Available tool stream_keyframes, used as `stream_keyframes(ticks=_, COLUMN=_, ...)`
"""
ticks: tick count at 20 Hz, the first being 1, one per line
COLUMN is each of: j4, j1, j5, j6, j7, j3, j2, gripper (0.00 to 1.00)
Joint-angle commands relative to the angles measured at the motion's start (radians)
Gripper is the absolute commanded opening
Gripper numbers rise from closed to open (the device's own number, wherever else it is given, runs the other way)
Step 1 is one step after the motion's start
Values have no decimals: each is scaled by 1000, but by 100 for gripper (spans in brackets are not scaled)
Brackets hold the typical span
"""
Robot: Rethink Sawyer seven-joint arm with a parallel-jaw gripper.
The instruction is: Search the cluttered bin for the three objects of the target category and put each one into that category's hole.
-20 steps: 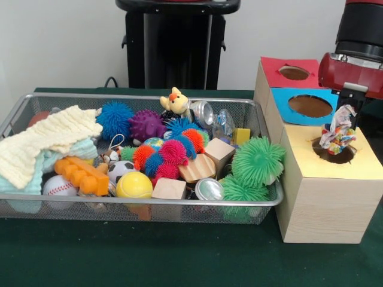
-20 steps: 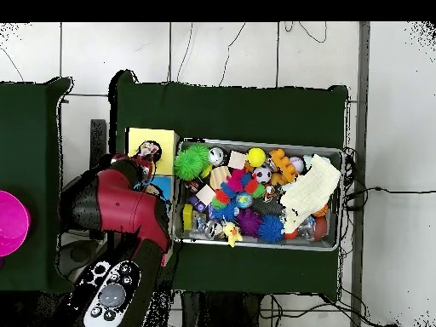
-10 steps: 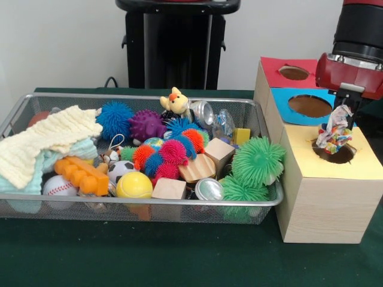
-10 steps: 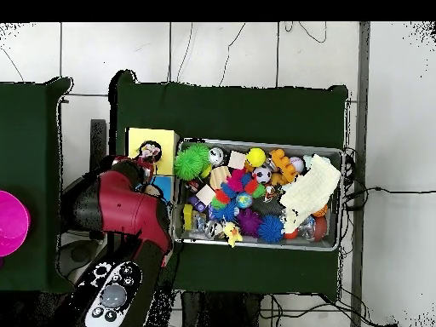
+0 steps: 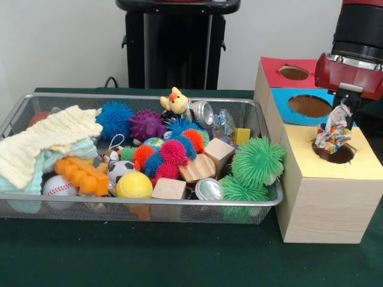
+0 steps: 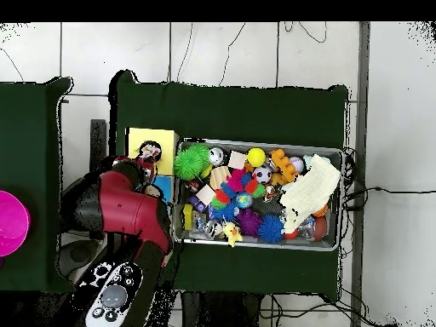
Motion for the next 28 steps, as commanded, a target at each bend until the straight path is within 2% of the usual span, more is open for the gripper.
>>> stream_keyframes(ticks=1, j4=59, j1=-11, j5=42, j6=60, j7=259, j3=108, j2=23, gripper=100)
stream_keyframes(ticks=20, j4=57, j1=-5, j5=41, j6=62, j7=257, j3=89, j2=29, gripper=100)
stream_keyframes(ticks=25, j4=52, j1=5, j5=28, j6=166, j7=247, j3=46, j2=-18, gripper=100)
stream_keyframes(ticks=28, j4=56, j1=0, j5=21, j6=206, j7=239, j3=45, j2=-47, gripper=100)
